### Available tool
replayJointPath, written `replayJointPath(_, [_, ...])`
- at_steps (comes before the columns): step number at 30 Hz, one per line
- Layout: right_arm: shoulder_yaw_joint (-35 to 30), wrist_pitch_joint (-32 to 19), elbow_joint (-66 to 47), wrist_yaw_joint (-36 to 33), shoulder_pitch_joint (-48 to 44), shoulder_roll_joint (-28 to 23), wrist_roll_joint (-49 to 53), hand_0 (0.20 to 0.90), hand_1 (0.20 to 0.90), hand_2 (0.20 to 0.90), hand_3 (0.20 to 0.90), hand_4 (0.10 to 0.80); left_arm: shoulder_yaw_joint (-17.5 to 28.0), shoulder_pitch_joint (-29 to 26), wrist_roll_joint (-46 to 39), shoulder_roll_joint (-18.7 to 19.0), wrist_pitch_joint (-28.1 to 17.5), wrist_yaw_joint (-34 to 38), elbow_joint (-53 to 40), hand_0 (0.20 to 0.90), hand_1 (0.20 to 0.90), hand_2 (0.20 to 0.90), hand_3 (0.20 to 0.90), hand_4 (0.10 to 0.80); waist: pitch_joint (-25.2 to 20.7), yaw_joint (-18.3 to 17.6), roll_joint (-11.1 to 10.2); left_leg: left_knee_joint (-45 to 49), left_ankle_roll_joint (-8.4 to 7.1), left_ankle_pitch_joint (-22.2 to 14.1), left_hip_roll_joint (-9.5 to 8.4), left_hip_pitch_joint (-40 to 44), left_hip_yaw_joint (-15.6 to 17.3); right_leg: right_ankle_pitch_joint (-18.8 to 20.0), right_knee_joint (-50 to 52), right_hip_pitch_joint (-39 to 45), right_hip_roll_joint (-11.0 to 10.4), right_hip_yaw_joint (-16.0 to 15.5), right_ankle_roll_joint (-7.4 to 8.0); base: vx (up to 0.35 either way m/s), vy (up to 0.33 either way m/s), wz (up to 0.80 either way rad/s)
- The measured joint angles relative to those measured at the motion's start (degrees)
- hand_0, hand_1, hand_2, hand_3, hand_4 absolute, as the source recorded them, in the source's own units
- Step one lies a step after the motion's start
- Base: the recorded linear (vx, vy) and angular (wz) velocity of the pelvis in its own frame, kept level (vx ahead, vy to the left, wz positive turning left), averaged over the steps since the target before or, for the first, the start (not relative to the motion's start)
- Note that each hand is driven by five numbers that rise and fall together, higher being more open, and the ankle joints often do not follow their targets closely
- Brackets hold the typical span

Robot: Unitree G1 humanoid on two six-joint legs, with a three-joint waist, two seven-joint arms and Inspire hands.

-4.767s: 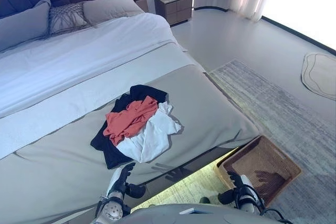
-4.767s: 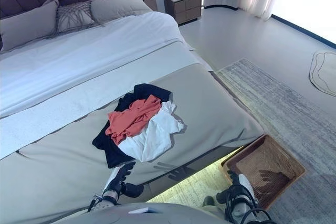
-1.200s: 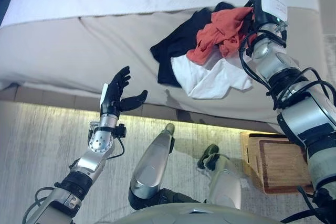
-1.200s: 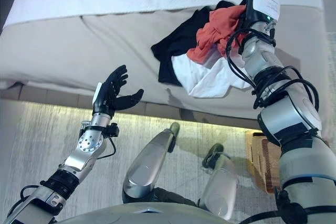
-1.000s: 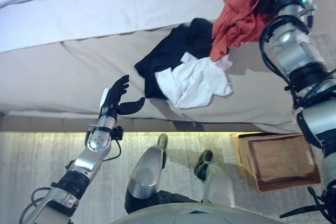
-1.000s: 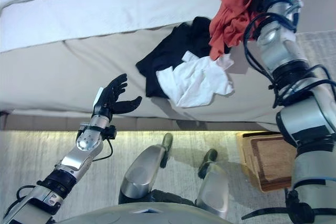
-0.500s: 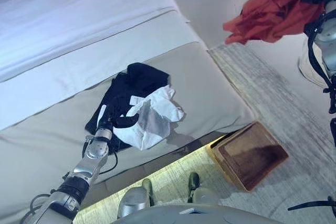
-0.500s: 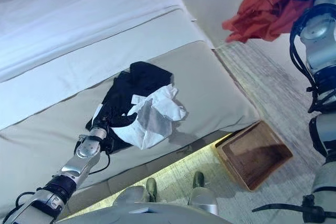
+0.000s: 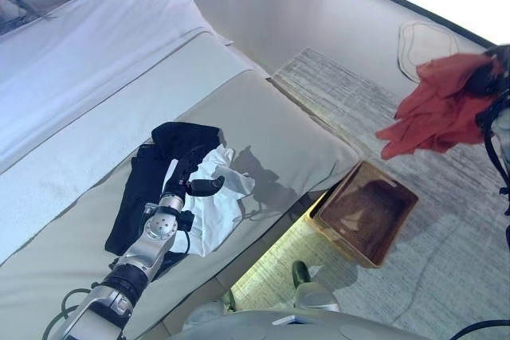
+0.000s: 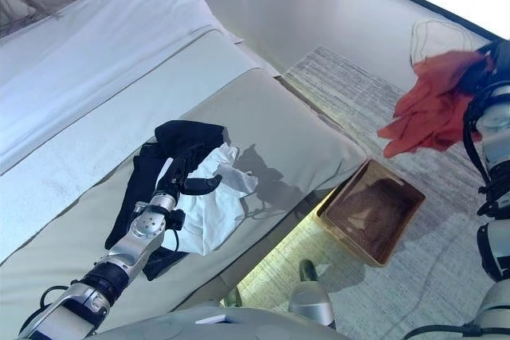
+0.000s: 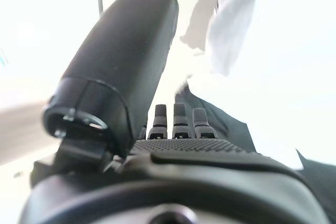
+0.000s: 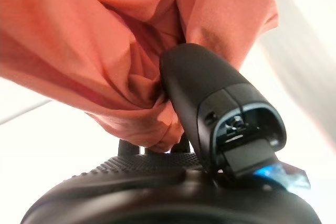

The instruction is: Pick up the clothes from the bed and place them into the basket

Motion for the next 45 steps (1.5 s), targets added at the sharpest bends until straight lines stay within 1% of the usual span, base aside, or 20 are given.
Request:
replayJointPath(1, [-1.09, 0.0, 1.19, 0.59, 0.95, 0.8, 0.01, 0.3, 0.3, 0.3, 0.2, 0.1, -0.05, -0.09, 0.29, -0.3, 0.01, -0.25, 0.0, 0.9, 0.9, 0.9, 0.9, 0.8, -0.03, -0.24, 0.25, 0.0, 0.0, 0.0, 0.19, 0.02, 0.03, -0.02, -0.01, -0.02, 0.19, 0.16, 0.02, -0.003, -0.078, -0.05])
replayJointPath(3, [-2.01, 0.01, 1.86, 1.57, 3.14, 1.29, 0.48, 0.3, 0.3, 0.3, 0.2, 0.1, -0.22, -0.41, 0.36, -0.51, 0.11, -0.66, -0.01, 0.9, 0.9, 0.9, 0.9, 0.8, -0.11, -0.41, 0.74, -0.02, -0.01, -0.01, 0.29, -0.26, 0.08, -0.79, -0.02, -0.38, 0.24, 0.62, 0.92, -0.029, -0.077, -0.07])
replayJointPath(5, [-2.95, 0.02, 2.26, 1.95, 4.47, 1.75, 0.96, 0.3, 0.3, 0.3, 0.2, 0.1, -0.24, -0.63, 0.39, -0.52, 0.36, -0.67, -0.01, 0.9, 0.9, 0.9, 0.9, 0.8, -0.15, -0.6, 1.6, -0.05, -0.05, -0.01, 0.46, -1.28, 0.11, -1.06, -0.03, -1.5, 0.34, 0.69, 1.23, -0.078, -0.067, -0.05])
replayJointPath(7, [-3.78, 0.07, 3.35, 1.93, 4.95, 2.58, 1.03, 0.3, 0.3, 0.3, 0.2, 0.1, -0.53, -0.63, 0.42, -0.7, 1.23, -0.71, -0.01, 0.9, 0.9, 0.9, 0.9, 0.8, -0.15, -1.16, 2.9, -0.18, -0.62, 0.37, 0.67, -2.25, -0.02, -1.06, -0.03, -2.34, 0.52, 0.7, 1.22, -0.125, -0.052, 0.03])
replayJointPath(10, [-3.77, 0.07, 4.79, 1.93, 5.72, 3.13, 1.02, 0.3, 0.3, 0.3, 0.2, 0.1, -1.05, -0.82, 0.43, -1.53, 1.3, -0.68, -0.02, 0.9, 0.9, 0.9, 0.9, 0.8, -0.24, -1.2, 5.19, -0.34, -0.88, 0.23, 0.96, -4.22, 0.01, -1.03, -0.28, -4.39, 0.76, 0.8, 1.16, -0.111, -0.035, -0.01])
replayJointPath(11, [-3.73, 0.1, 5.62, 1.94, 5.76, 3.28, 1.03, 0.3, 0.3, 0.3, 0.2, 0.1, -1.23, -0.87, 0.43, -1.89, 1.3, -0.67, -0.02, 0.9, 0.9, 0.9, 0.9, 0.8, -0.21, -1.17, 5.86, -0.34, -1.34, 0.13, 0.96, -4.84, 0.0, -0.95, -0.28, -5.05, 0.77, 0.83, 0.73, -0.087, -0.032, 0.01])
replayJointPath(13, [-3.64, 0.1, 7.19, 1.95, 5.82, 3.47, 1.02, 0.3, 0.3, 0.3, 0.2, 0.1, -2.39, -0.88, 0.43, -2.04, 1.32, -0.67, -0.04, 0.9, 0.9, 0.9, 0.9, 0.8, -0.14, -1.15, 6.96, -0.34, -1.48, 0.28, 1.08, -5.56, 0.0, -0.73, -0.29, -5.73, 0.89, 0.83, 0.44, -0.045, -0.038, 0.0])
replayJointPath(17, [-3.6, 0.1, 8.96, 2.0, 6.0, 4.31, 0.98, 0.3, 0.3, 0.3, 0.2, 0.1, -2.86, -0.85, 0.45, -2.96, 1.57, -0.7, -0.03, 0.9, 0.9, 0.9, 0.9, 0.8, 0.08, -1.19, 8.35, -0.34, -1.47, 0.36, 1.58, -5.56, 0.01, -0.72, -0.3, -5.77, 1.21, 0.82, 0.39, -0.004, -0.047, -0.02])
replayJointPath(18, [-3.6, 0.1, 8.96, 2.04, 6.04, 4.43, 0.97, 0.3, 0.3, 0.3, 0.2, 0.1, -2.87, -0.85, 0.46, -3.14, 1.57, -0.77, -0.04, 0.9, 0.9, 0.9, 0.9, 0.8, 0.12, -1.2, 8.74, -0.34, -1.06, 0.7, 1.68, -5.55, 0.01, -0.71, -0.3, -5.77, 1.27, 0.8, 0.4, -0.048, -0.059, -0.02])
replayJointPath(20, [-3.59, 0.1, 8.96, 2.01, 6.07, 4.61, 0.94, 0.3, 0.3, 0.3, 0.2, 0.1, -3.0, -0.93, 0.51, -3.22, 1.57, -1.48, -0.13, 0.9, 0.9, 0.9, 0.9, 0.8, 0.38, -1.2, 9.52, -0.32, -1.42, 1.12, 1.77, -5.59, -0.01, -0.55, -0.3, -5.87, 1.34, 0.76, 0.6, -0.084, -0.052, -0.02])
replayJointPath(21, [-3.59, 0.09, 8.93, 1.97, 6.07, 4.77, 0.92, 0.3, 0.3, 0.3, 0.2, 0.1, -3.17, -0.98, 0.51, -3.19, 1.57, -1.73, -0.15, 0.9, 0.9, 0.9, 0.9, 0.8, 0.53, -1.19, 9.9, -0.24, -1.75, 1.55, 1.77, -5.63, -0.01, -0.36, -0.3, -5.95, 1.34, 0.74, 0.33, -0.07, -0.034, 0.0])
replayJointPath(24, [-3.53, 0.09, 8.91, 1.91, 6.07, 5.28, 0.88, 0.3, 0.3, 0.3, 0.2, 0.1, -3.79, -1.36, 0.48, -3.18, 1.56, -1.85, -0.16, 0.9, 0.9, 0.9, 0.9, 0.8, 1.11, -1.15, 10.63, -0.05, -1.8, 1.74, 1.57, -6.03, 0.0, -0.3, -0.29, -6.31, 1.3, 0.68, 0.26, -0.011, -0.004, 0.0])
replayJointPath(26, [-3.48, 0.07, 8.91, 1.92, 6.07, 5.83, 0.84, 0.34, 0.34, 0.34, 0.247, 0.147, -3.82, -1.46, 0.48, -3.15, 1.56, -1.88, -0.16, 0.9, 0.9, 0.9, 0.9, 0.8, 1.52, -1.15, 10.89, -0.03, -1.85, 2.05, 1.44, -6.18, 0.05, -0.12, -0.03, -6.47, 1.26, 0.69, 0.07, 0.0, 0.0, 0.0])
replayJointPath(27, [-3.42, 0.06, 8.91, 1.95, 6.08, 6.18, 0.82, 0.434, 0.434, 0.434, 0.356, 0.256, -3.82, -1.48, 0.48, -3.12, 1.56, -1.89, -0.16, 0.9, 0.9, 0.9, 0.9, 0.8, 1.84, -1.05, 10.96, -0.03, -1.87, 2.07, 1.4, -6.15, 0.05, -0.12, -0.02, -6.43, 1.22, 0.66, 0.07, 0.005, -0.031, 0.0])
replayJointPath(28, [-3.43, 0.04, 8.91, 1.96, 6.08, 6.4, 0.8, 0.599, 0.599, 0.599, 0.549, 0.449, -3.82, -1.51, 0.48, -3.11, 1.56, -1.9, -0.16, 0.9, 0.9, 0.9, 0.9, 0.8, 1.99, -0.94, 10.97, -0.02, -1.88, 2.08, 1.4, -6.13, 0.04, -0.12, -0.02, -6.41, 1.23, 0.63, 0.07, 0.011, -0.039, 0.01])
replayJointPath(29, [-3.42, 0.02, 8.91, 1.97, 6.08, 6.62, 0.77, 0.9, 0.9, 0.9, 0.9, 0.8, -3.82, -1.51, 0.47, -3.09, 1.56, -1.93, -0.16, 0.9, 0.9, 0.9, 0.9, 0.8, 2.08, -0.82, 10.95, -0.02, -1.93, 2.12, 1.42, -6.13, 0.03, -0.12, -0.02, -6.37, 1.24, 0.59, 0.07, 0.013, -0.031, 0.01])
replayJointPath(37, [-3.47, -0.18, 8.62, 3.15, 6.08, 7.38, 0.71, 0.9, 0.9, 0.9, 0.9, 0.8, -3.81, -1.56, 0.48, -2.76, 1.54, -3.09, -0.16, 0.9, 0.9, 0.9, 0.9, 0.8, 2.72, 0.4, 10.62, -0.04, -2.11, 2.23, 1.57, -5.52, -0.13, -0.22, -0.23, -5.59, 1.35, 0.28, 0.14, 0.0, -0.004, 0.01])
replayJointPath(41, [-3.5, -0.15, 8.63, 3.16, 6.08, 7.38, 0.5, 0.9, 0.9, 0.9, 0.9, 0.8, -3.82, -1.59, 0.48, -2.74, 1.52, -3.1, -0.16, 0.9, 0.9, 0.9, 0.9, 0.8, 3.11, 0.36, 10.47, -0.22, -2.14, 2.1, 1.64, -6.38, -0.71, -0.5, -0.3, -5.99, 1.31, -0.47, 0.48, -0.011, 0.005, 0.1])
replayJointPath(45, [-3.49, 0.02, 8.61, 4.14, 6.08, 7.38, -1.05, 0.9, 0.9, 0.9, 0.9, 0.8, -3.82, -1.5, 0.48, -2.74, 1.5, -3.09, -0.16, 0.9, 0.9, 0.9, 0.9, 0.8, 3.48, 0.63, 9.98, -0.27, -2.11, 2.04, 1.64, -6.68, -0.85, -0.5, -0.29, -6.16, 1.3, -0.64, 0.51, 0.008, 0.003, 0.04])
